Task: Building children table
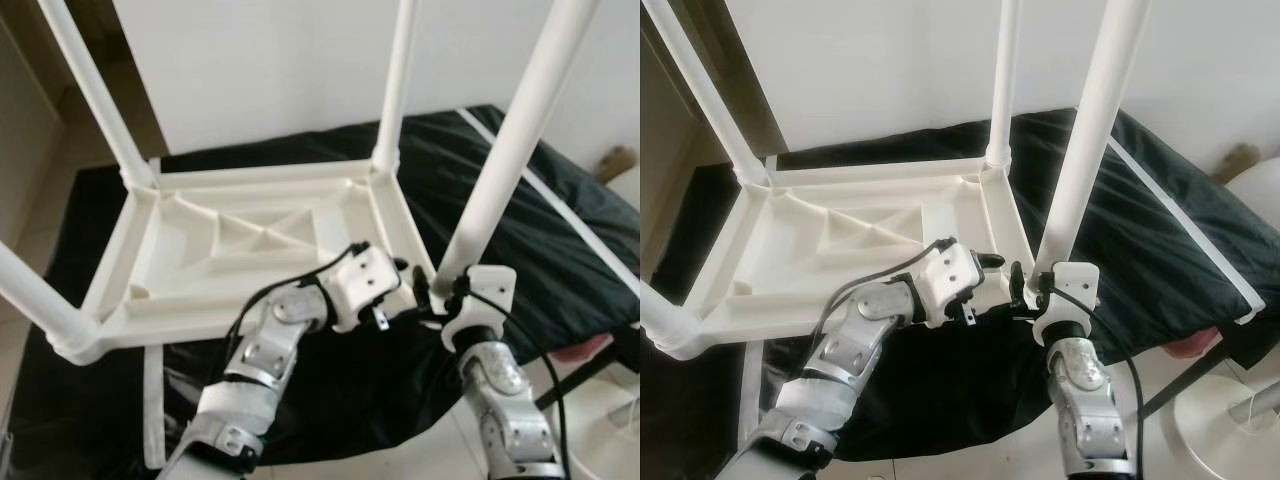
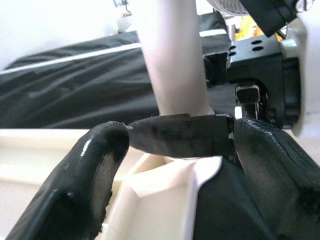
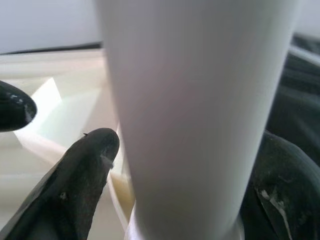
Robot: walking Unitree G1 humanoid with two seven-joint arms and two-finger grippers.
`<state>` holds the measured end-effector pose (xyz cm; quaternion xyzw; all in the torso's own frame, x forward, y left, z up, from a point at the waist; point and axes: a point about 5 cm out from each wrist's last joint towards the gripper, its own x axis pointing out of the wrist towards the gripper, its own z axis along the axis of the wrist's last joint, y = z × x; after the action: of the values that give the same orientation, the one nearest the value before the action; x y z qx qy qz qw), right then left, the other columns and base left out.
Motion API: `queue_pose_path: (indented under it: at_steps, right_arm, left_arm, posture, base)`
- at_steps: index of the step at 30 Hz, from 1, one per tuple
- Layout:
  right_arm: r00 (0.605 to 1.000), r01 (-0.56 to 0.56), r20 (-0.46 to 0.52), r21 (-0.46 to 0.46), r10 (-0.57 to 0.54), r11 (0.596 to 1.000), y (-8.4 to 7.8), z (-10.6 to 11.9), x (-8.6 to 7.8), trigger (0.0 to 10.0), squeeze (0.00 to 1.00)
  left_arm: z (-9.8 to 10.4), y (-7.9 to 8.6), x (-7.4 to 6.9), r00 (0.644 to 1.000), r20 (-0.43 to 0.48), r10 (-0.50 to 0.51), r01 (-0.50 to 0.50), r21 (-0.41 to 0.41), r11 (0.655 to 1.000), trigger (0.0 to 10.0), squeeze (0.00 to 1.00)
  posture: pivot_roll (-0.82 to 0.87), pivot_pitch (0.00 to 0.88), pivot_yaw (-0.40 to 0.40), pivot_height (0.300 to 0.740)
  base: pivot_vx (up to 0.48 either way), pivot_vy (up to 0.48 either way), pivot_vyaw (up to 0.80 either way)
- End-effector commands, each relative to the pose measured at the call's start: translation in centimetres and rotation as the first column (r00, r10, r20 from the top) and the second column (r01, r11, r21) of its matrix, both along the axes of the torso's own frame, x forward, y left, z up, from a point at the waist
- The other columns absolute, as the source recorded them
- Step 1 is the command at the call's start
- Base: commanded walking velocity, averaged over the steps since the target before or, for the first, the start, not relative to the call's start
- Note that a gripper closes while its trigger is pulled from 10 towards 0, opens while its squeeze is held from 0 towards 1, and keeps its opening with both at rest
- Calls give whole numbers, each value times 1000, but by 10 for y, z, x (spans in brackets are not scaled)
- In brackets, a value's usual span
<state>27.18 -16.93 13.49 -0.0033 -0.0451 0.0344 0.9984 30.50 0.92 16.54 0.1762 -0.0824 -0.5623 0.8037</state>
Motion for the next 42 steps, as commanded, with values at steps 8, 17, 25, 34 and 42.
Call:
queue_pose_path:
  at_steps: [8,17,25,34,42]
  right_arm:
    - [994,-106,13,-100,107,989,-18,-3,14,10000,0]
    - [947,-321,-60,-188,316,928,-16,-6,33,10000,0]
    - [922,-387,-70,-175,380,905,-18,-12,29,4039,0]
    - [915,-402,-77,-165,395,900,-21,-19,28,0,0]
    - [922,-387,-99,-153,375,910,-25,-26,22,2549,0]
  left_arm:
    - [10,26,27,960,27,277,-276,-60,959,10000,0]
    - [18,22,30,962,-5,274,-273,-100,957,10000,0]
    - [17,26,33,960,-6,280,-280,-90,956,10000,0]
    - [17,24,33,960,-12,279,-279,-90,956,10000,0]
    - [5,20,23,981,-1,196,-196,-31,980,10000,0]
  posture:
    - [-79,0,37,740]
    - [-72,0,47,740]
    - [-60,0,53,740]
    - [-64,0,58,740]
    - [-75,3,68,740]
  base:
    - [0,0,0]
    - [0,0,0]
    - [0,0,0]
    - [0,0,0]
    - [0,0,0]
